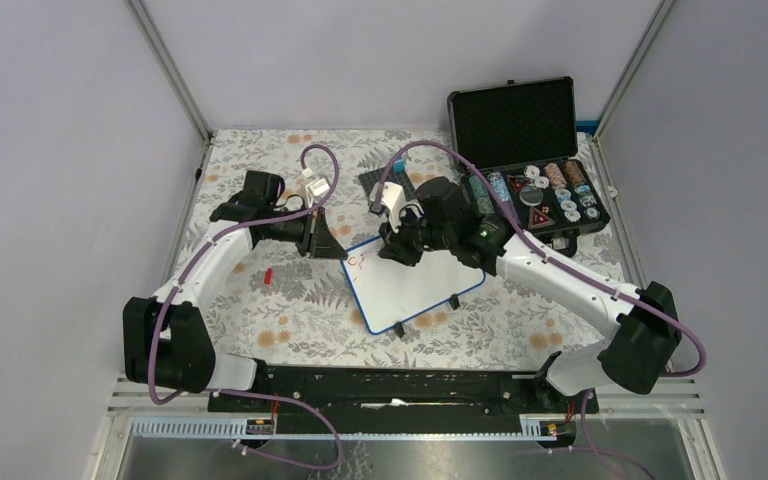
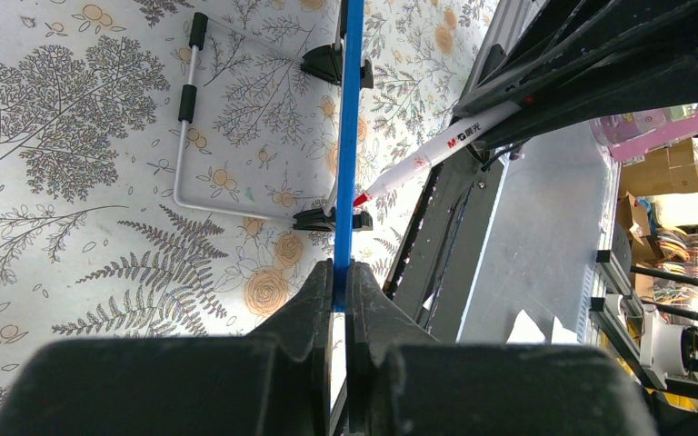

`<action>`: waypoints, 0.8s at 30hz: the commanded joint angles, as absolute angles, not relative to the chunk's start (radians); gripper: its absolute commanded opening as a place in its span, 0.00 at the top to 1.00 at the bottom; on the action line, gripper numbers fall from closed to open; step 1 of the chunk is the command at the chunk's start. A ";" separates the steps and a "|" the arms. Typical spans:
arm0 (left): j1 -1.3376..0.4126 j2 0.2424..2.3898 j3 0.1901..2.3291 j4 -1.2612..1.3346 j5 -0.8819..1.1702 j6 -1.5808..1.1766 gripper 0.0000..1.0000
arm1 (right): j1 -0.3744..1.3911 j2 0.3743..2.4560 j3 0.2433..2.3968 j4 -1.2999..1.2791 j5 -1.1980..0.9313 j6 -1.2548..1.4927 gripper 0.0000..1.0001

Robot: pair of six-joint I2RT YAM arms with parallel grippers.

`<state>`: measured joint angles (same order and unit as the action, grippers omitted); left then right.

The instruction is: Write a sentence on the whiteboard

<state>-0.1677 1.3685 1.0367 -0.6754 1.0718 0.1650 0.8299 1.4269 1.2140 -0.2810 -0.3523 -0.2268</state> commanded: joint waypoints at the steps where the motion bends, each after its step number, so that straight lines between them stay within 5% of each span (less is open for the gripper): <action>1: -0.171 1.342 1.023 -0.673 1.080 0.182 1.00 | 0.826 1.425 1.261 -0.246 -0.345 -0.214 1.00; 24: -0.172 1.352 1.029 -0.674 1.077 0.183 1.00 | 0.827 1.419 1.200 -0.244 -0.343 -0.232 1.00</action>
